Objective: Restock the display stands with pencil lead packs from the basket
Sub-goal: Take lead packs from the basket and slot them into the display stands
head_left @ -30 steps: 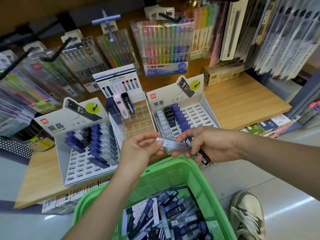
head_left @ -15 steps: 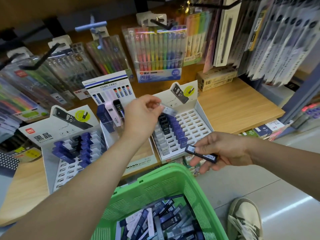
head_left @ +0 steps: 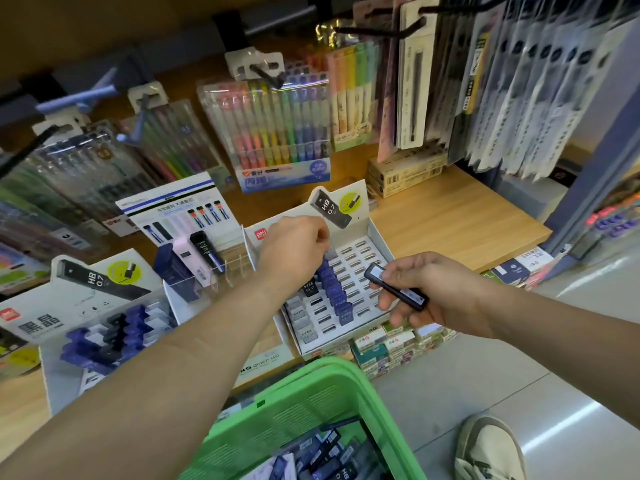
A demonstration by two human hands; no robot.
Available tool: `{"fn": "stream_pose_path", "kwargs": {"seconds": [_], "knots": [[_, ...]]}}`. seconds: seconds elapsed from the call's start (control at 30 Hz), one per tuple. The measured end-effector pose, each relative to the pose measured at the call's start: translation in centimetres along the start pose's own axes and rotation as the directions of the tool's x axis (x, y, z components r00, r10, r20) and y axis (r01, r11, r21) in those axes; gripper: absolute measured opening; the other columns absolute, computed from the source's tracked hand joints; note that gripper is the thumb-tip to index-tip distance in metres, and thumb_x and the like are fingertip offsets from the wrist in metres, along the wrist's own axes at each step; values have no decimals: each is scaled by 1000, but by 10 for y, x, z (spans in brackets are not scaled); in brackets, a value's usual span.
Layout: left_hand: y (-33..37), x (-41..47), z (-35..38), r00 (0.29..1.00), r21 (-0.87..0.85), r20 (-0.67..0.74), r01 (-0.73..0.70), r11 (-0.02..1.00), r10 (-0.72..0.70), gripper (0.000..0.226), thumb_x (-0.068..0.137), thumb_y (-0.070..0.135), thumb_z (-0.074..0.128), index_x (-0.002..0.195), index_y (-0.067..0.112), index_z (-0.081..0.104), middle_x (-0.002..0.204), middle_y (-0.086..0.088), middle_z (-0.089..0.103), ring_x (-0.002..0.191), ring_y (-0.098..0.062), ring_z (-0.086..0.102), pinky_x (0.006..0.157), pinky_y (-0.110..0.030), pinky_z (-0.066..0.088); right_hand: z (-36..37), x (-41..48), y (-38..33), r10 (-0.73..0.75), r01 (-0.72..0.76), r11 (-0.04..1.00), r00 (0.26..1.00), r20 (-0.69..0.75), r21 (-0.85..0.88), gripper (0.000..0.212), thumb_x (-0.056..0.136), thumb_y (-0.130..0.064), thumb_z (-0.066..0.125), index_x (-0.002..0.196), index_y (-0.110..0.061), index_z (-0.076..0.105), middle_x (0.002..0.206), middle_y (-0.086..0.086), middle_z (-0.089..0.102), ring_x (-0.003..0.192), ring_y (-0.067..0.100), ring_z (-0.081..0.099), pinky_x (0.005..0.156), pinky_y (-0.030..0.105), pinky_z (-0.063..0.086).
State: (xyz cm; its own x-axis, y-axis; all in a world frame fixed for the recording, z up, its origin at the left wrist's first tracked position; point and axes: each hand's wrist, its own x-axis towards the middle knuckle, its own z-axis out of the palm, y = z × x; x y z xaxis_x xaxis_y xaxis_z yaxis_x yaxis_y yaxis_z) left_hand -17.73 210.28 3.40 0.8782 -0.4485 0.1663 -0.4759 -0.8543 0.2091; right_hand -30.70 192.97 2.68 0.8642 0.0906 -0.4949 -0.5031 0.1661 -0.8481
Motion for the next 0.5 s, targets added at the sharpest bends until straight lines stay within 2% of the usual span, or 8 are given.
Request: {"fn": "stream_pose_path", "kwargs": {"seconds": [0.1, 0.23, 0.3, 0.4, 0.5], "knots": [[4, 4, -2, 998, 80, 29, -57, 995, 55, 16, 91, 25, 58, 97, 23, 72, 96, 0, 70, 91, -24, 61, 77, -37, 54, 1, -1, 0, 0, 0, 1000, 1000, -1, 29, 10, 98, -9, 54, 100, -4, 61, 73, 14, 71, 49, 20, 64, 37, 20, 44], [11, 3, 1, 975, 307, 166, -195, 932, 149, 29, 86, 10, 55, 112, 14, 66, 107, -7, 60, 102, -30, 55, 80, -38, 52, 6, -3, 0, 1, -1, 999, 1000, -5, 54, 13, 97, -9, 56, 106, -2, 63, 76, 10, 70, 55, 19, 65, 42, 23, 48], [15, -2, 2, 965, 315, 207, -219, 924, 159, 34, 86, 11, 54, 118, 14, 62, 113, -6, 57, 109, -28, 51, 81, -40, 52, 7, -3, 0, 11, -8, 996, 999, -30, 94, 15, 96, -7, 58, 109, -1, 63, 75, 10, 68, 57, 18, 65, 44, 25, 51], [17, -6, 0, 960, 303, 240, -214, 929, 143, 36, 87, 19, 50, 123, 18, 59, 117, -1, 55, 116, -24, 44, 84, -42, 50, 9, -4, 1, 32, -27, 988, 999, -33, 154, 21, 95, 1, 56, 116, 2, 61, 86, 15, 64, 63, 18, 66, 52, 28, 56], [15, -12, -5, 954, 230, 234, -240, 943, 186, 39, 89, 16, 48, 126, 17, 56, 119, -3, 54, 116, -24, 42, 87, -42, 49, 11, -6, 2, 20, -14, 982, 999, -28, 187, 24, 93, 12, 51, 109, 0, 64, 86, 13, 63, 70, 17, 66, 63, 29, 60]]}}
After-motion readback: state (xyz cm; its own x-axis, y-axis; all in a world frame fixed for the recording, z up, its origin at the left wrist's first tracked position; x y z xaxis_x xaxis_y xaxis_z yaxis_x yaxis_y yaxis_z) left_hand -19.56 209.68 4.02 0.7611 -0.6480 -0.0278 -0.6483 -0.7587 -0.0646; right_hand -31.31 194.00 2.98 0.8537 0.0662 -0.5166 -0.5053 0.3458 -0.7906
